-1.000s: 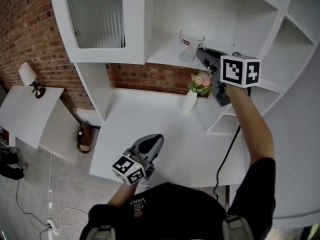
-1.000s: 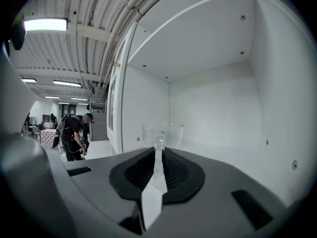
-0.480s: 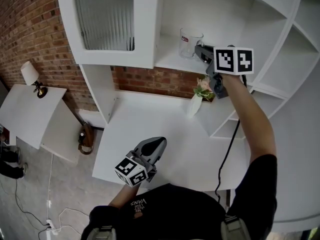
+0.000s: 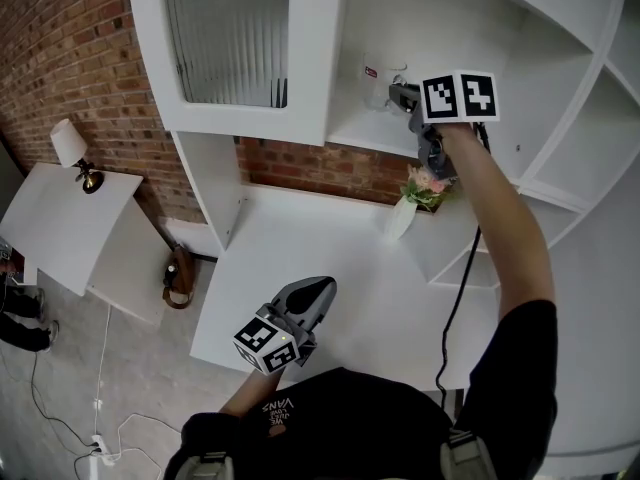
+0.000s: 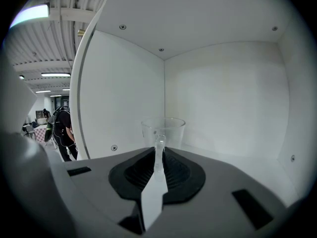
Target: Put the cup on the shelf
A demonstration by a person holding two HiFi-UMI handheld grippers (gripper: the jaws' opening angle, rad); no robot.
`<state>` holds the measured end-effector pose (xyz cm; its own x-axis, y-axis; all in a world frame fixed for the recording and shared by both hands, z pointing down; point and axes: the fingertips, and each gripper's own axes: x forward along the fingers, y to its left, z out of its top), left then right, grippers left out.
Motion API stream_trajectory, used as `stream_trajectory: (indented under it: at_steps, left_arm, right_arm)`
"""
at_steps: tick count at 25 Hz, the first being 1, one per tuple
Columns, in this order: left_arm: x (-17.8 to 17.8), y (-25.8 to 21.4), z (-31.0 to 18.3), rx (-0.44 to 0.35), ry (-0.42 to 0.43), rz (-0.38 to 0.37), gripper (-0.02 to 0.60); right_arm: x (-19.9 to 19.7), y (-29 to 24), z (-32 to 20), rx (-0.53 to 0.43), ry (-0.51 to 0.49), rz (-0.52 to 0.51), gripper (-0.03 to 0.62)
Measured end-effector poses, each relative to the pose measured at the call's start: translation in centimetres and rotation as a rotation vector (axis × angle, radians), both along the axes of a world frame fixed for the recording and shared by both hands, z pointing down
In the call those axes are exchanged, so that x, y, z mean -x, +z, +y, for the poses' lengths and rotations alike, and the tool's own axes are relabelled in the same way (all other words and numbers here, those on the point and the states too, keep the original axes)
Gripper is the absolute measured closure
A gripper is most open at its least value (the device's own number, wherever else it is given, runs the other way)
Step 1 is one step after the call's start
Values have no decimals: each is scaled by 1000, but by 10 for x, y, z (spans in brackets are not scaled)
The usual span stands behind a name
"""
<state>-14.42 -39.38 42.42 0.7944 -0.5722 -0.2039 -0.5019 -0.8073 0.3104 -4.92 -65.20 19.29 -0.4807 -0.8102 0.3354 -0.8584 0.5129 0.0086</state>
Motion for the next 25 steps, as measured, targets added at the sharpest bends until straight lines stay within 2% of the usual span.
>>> stream_trajectory:
  at_steps: [10, 17, 25]
  left_arm:
    - [-6, -1, 0, -5, -13, 3, 574]
    - [-11, -6, 8, -15, -21, -4, 574]
    - [-20, -13, 18, -35, -58, -10, 574]
  right_arm:
    - [2, -2, -4, -23, -2, -30, 541]
    - [-9, -19, 9, -107, 26, -74, 513]
    - [-36, -22, 58, -230, 18, -75, 544]
